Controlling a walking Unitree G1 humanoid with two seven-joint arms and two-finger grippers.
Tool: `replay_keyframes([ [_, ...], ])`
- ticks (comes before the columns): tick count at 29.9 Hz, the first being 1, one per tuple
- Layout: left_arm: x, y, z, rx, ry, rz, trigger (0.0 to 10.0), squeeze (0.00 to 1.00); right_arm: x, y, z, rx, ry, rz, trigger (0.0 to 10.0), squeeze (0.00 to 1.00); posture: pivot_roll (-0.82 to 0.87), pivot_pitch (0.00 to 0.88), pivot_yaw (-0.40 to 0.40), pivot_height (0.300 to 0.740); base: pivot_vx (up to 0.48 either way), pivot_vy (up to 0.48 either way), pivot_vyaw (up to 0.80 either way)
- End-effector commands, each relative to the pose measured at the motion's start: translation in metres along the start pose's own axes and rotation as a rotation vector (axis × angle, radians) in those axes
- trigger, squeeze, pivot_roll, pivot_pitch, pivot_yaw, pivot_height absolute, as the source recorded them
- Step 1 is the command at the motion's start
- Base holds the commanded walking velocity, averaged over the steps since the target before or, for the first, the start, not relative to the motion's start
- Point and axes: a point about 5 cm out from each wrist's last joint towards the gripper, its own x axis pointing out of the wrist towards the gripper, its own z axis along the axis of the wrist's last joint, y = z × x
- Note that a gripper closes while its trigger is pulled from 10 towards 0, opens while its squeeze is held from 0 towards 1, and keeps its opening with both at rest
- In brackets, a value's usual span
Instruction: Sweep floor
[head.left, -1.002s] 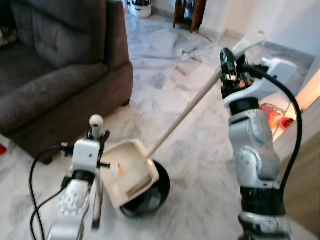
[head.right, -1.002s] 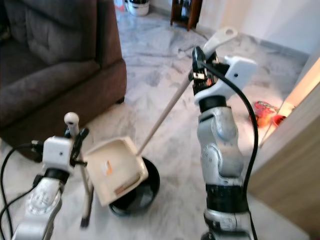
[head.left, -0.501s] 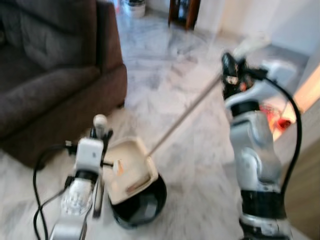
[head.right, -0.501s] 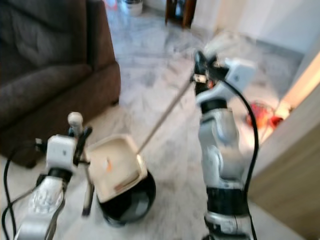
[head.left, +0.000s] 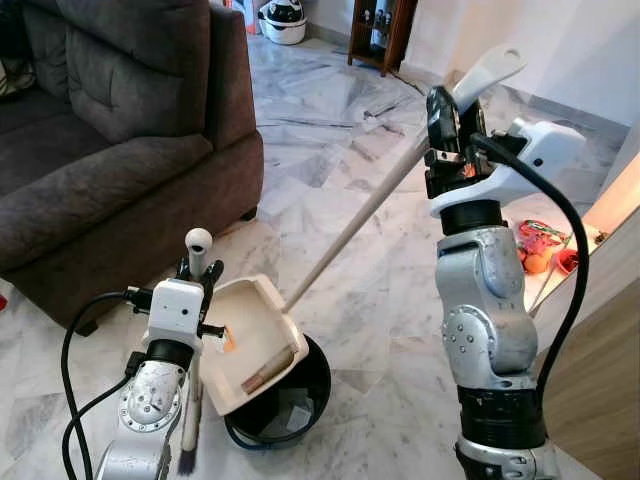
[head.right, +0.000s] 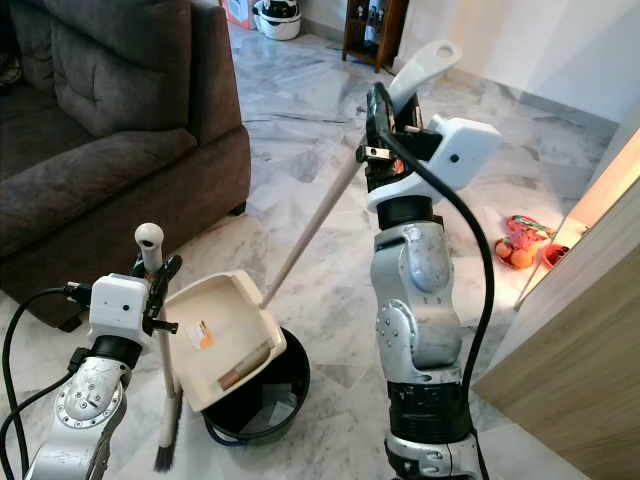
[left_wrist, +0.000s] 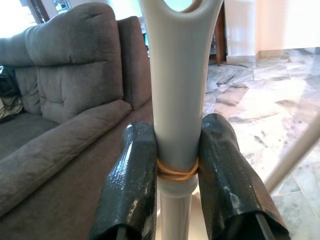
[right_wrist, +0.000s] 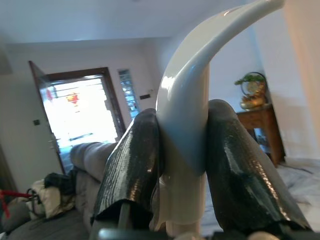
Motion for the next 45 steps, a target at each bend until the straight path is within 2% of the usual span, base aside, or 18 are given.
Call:
replay_keyframes([
  [1,0.001,0.000,0.009,0.026,-0.053,-0.010,10.0,0.00,-0.001,0.012,0.014,0.010,-0.091,0.031,10.0,0.00,0.07,0.106,-0.029,0.740,0.000,0.000,0.00],
  [2,0.001,0.000,0.009,0.026,-0.053,-0.010,10.0,0.00,-0.001,0.012,0.014,0.010,-0.091,0.031,10.0,0.00,0.07,0.106,-0.029,0.740,0.000,0.000,0.00],
  [5,0.001,0.000,0.009,0.027,-0.055,-0.011,10.0,0.00,-0.004,0.026,0.012,-0.005,-0.097,0.075,10.0,0.00,0.07,0.108,-0.029,0.740,0.000,0.000,0.00],
  [8,0.001,-0.001,0.009,0.026,-0.055,-0.011,10.0,0.00,-0.006,0.031,0.011,-0.017,-0.100,0.095,10.0,0.00,0.07,0.108,-0.030,0.740,0.000,0.000,0.00],
  [12,0.001,-0.001,0.009,0.025,-0.057,-0.012,10.0,0.00,-0.013,0.045,0.004,-0.096,-0.084,0.203,10.0,0.00,0.07,0.109,-0.031,0.740,0.000,0.000,0.00],
  [19,0.001,-0.001,0.010,0.025,-0.057,-0.013,10.0,0.00,-0.019,0.062,0.003,-0.127,-0.099,0.309,10.0,0.00,0.07,0.110,-0.033,0.740,0.000,0.000,0.00],
  [29,0.001,-0.002,0.010,0.037,-0.062,-0.023,10.0,0.00,-0.025,0.076,0.005,-0.086,-0.131,0.339,10.0,0.00,0.07,0.110,-0.033,0.740,0.000,0.000,0.00],
  [33,0.002,-0.002,0.010,0.037,-0.062,-0.024,10.0,0.00,-0.025,0.077,0.008,-0.076,-0.150,0.325,10.0,0.00,0.08,0.106,-0.033,0.740,0.000,0.000,0.00],
  [39,0.002,-0.002,0.010,0.037,-0.064,-0.025,10.0,0.00,-0.024,0.079,0.012,-0.106,-0.188,0.336,10.0,0.00,0.08,0.104,-0.033,0.740,0.000,0.000,0.00],
  [45,0.002,-0.003,0.010,0.036,-0.064,-0.029,10.0,0.00,-0.028,0.089,0.016,-0.162,-0.234,0.405,10.0,0.00,0.08,0.104,-0.033,0.740,0.000,0.000,0.00],
])
